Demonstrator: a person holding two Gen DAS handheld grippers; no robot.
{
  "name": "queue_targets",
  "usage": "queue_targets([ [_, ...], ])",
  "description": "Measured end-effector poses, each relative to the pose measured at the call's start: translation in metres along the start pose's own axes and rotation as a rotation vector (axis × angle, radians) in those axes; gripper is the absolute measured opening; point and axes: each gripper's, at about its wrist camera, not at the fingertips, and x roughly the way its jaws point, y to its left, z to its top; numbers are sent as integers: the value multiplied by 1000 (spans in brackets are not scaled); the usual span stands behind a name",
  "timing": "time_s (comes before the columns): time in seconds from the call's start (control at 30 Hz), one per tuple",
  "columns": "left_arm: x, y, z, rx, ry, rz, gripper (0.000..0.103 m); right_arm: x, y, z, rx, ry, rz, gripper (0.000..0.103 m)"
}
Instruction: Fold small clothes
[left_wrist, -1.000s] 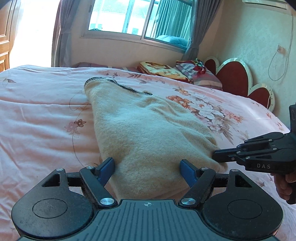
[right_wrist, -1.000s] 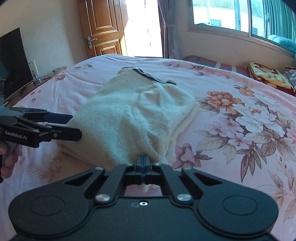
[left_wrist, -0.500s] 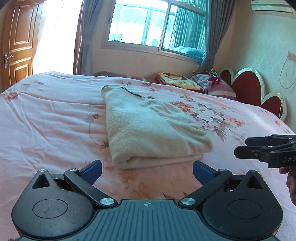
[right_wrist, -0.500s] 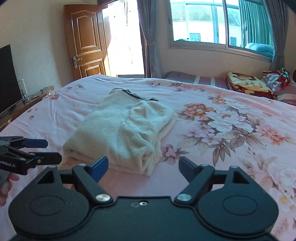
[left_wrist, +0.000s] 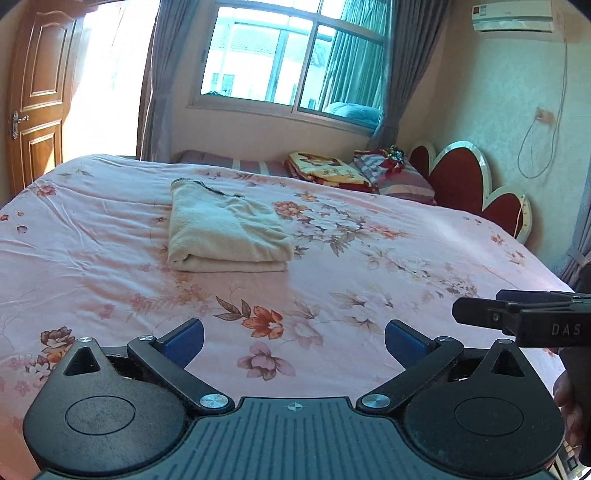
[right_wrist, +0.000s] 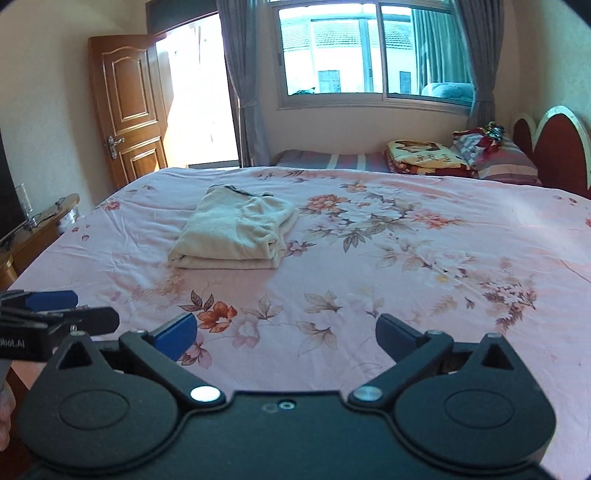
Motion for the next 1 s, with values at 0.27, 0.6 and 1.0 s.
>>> queue_targets([
  [0.27,-49,-12,-13,-19,-42,25,103,-36,18,-10,-72,-61,-13,102],
  [0.6,-74,-18,-13,-5,-71,53,103,-51,20,-17,-111,-91,-31,102],
  [1.0,-75,-29,2,50,-91,54,103,-54,17,-12,-119,-121,-47,102],
])
